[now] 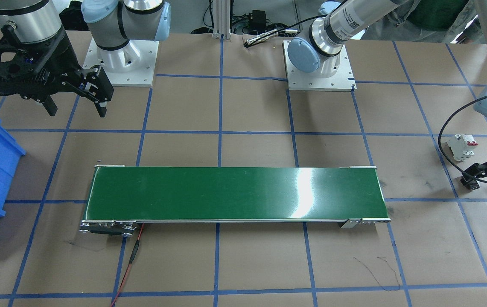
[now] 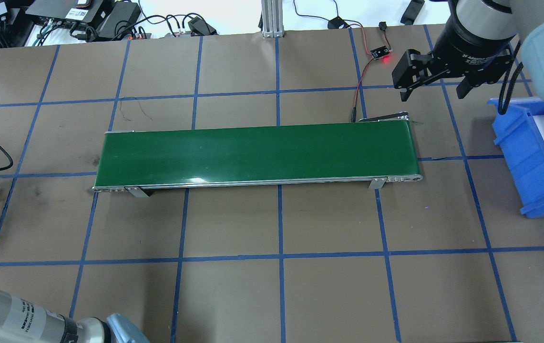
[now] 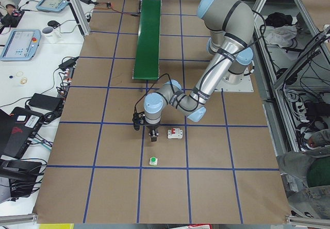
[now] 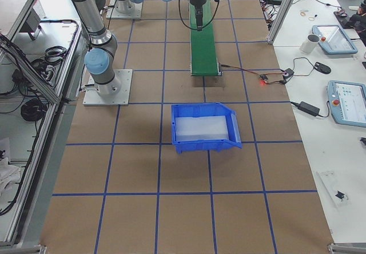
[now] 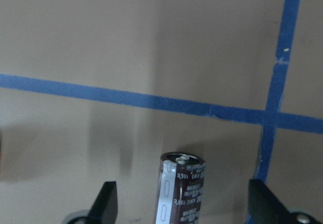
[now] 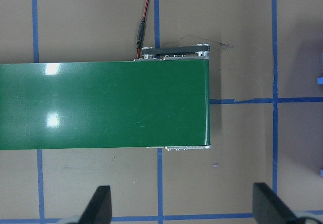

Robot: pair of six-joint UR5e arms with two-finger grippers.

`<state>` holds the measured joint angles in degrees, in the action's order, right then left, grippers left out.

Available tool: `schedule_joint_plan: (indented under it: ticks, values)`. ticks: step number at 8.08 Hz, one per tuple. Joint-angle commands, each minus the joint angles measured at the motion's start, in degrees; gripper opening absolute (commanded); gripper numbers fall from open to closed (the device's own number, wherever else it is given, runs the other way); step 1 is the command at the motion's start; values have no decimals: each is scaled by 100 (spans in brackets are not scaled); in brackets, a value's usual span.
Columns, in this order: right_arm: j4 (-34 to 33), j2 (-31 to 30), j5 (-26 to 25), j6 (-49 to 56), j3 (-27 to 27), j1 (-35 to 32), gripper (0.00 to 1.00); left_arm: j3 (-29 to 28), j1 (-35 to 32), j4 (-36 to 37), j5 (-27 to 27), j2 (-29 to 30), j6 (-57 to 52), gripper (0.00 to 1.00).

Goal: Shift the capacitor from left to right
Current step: 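Lower the left gripper and close it on the brown capacitor, then lift the capacitor with the left gripper and carry it toward the conveyor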

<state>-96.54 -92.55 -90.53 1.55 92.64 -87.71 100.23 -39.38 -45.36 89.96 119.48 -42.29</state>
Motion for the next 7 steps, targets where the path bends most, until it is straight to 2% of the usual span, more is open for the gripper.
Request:
schedule_joint_plan:
  ticks: [1, 3, 4, 6, 7]
  values:
    - [4, 0, 0, 12, 0, 0, 100, 5, 0, 10, 39, 84, -25, 80]
    - [-5, 0, 0, 12, 0, 0, 100, 5, 0, 10, 57, 110, -25, 63]
    - [-5, 0, 0, 12, 0, 0, 100, 5, 0, 10, 57, 119, -8, 61]
    - [-5, 0, 0, 12, 0, 0, 100, 5, 0, 10, 66, 163, 1, 35]
    - [-14, 0, 0, 12, 0, 0, 100, -4, 0, 10, 83, 163, -8, 13]
